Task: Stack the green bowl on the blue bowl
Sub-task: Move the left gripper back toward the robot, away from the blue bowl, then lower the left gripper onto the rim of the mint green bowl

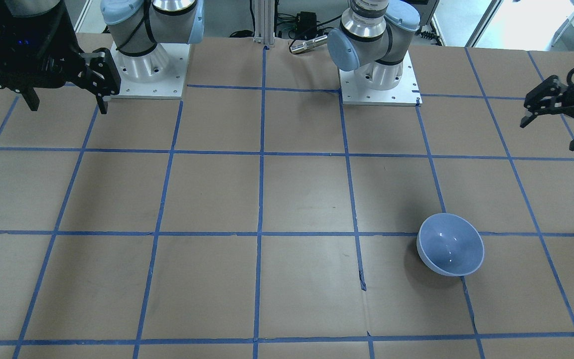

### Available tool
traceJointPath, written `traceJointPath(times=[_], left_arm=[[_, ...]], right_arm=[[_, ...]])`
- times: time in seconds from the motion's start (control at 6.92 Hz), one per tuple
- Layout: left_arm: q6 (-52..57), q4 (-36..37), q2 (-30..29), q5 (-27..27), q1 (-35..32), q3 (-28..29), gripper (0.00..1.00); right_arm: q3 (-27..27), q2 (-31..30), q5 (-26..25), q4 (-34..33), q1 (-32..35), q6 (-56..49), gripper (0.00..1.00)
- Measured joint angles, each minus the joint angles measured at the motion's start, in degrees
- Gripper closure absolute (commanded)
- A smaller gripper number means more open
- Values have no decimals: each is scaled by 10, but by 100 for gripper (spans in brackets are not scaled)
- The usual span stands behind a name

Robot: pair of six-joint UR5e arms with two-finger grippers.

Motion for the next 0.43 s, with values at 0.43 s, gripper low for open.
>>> traceJointPath(times=[0.43], left_arm=[[276, 126, -49, 0, 106, -25, 0]], right_arm=[[0, 0, 0, 0, 0, 0, 0]])
